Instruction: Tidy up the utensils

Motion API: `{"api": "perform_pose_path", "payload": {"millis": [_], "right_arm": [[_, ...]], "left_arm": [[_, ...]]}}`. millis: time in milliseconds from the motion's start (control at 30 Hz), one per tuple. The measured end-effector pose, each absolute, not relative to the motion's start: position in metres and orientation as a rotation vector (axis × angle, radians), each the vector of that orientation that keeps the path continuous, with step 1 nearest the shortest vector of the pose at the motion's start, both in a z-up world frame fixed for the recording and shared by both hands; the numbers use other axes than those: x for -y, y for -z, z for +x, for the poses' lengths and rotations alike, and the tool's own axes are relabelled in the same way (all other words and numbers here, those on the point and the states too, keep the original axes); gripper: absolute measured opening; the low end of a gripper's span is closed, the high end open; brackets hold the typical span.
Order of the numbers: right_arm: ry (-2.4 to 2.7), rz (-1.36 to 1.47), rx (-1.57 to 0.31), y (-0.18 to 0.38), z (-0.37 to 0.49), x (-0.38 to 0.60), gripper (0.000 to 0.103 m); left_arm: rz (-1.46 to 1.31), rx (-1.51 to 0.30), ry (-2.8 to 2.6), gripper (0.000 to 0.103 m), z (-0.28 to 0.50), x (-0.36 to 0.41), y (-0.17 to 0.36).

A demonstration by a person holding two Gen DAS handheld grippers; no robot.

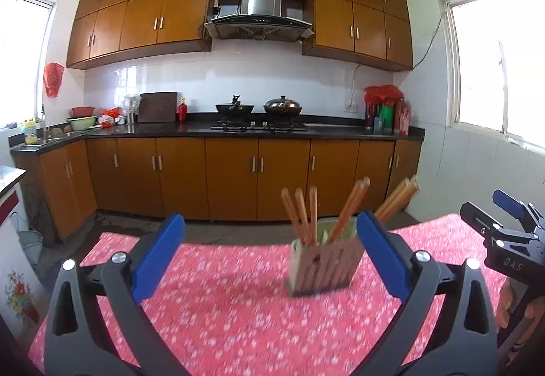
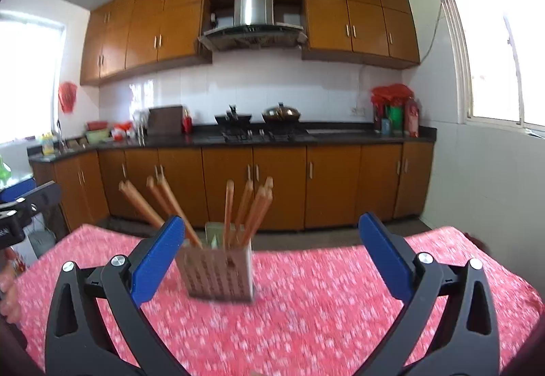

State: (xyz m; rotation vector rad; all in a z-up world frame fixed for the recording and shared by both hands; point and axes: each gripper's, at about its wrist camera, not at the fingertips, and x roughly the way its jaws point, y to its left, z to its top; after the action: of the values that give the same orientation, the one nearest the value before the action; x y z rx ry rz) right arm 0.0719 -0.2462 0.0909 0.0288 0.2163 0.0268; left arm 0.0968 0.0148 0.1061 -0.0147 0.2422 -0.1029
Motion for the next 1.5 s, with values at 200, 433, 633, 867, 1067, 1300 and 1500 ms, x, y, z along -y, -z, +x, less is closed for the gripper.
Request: {"api": "perform_pose_path", "payload": {"millis": [200,433,633,867,1067,1300,1500], "right_arm": [[-0.011,0.035,-0.272,-0.059,0.044,0.238,0.101],[-0.009,0.009,-0.306,-0.027,0.021,0.226,0.101],[-0.020,0.016,-0.371,-0.003,0.012,0.223,0.101],[-0.040,0.040,-0.428,0.009,0.008,0.226,0.101],[-0.037,0.055,-0.439,0.010,0.008,0.227,0.101],[-0.038,0.062,-0.451,0.011,0.009,0.229,0.101],[-0.035,0.064,-0.456,0.012,0.009,0.231,0.101]], "left_arm": [[0.018,-0.243,0.048,0.099,0.057,-0.011,-0.070],[0.043,-0.281,0.044,0.099,0.036,-0.005,-0.029],[0.060,-0.318,0.052,0.099,0.028,0.003,-0.006],[0.039,-0.359,0.064,0.099,0.028,0.005,0.005],[0.026,-0.371,0.066,0.099,0.027,0.005,0.008],[0.026,-0.379,0.068,0.099,0.028,0.005,0.009],[0.021,-0.385,0.072,0.099,0.029,0.002,0.010]]}}
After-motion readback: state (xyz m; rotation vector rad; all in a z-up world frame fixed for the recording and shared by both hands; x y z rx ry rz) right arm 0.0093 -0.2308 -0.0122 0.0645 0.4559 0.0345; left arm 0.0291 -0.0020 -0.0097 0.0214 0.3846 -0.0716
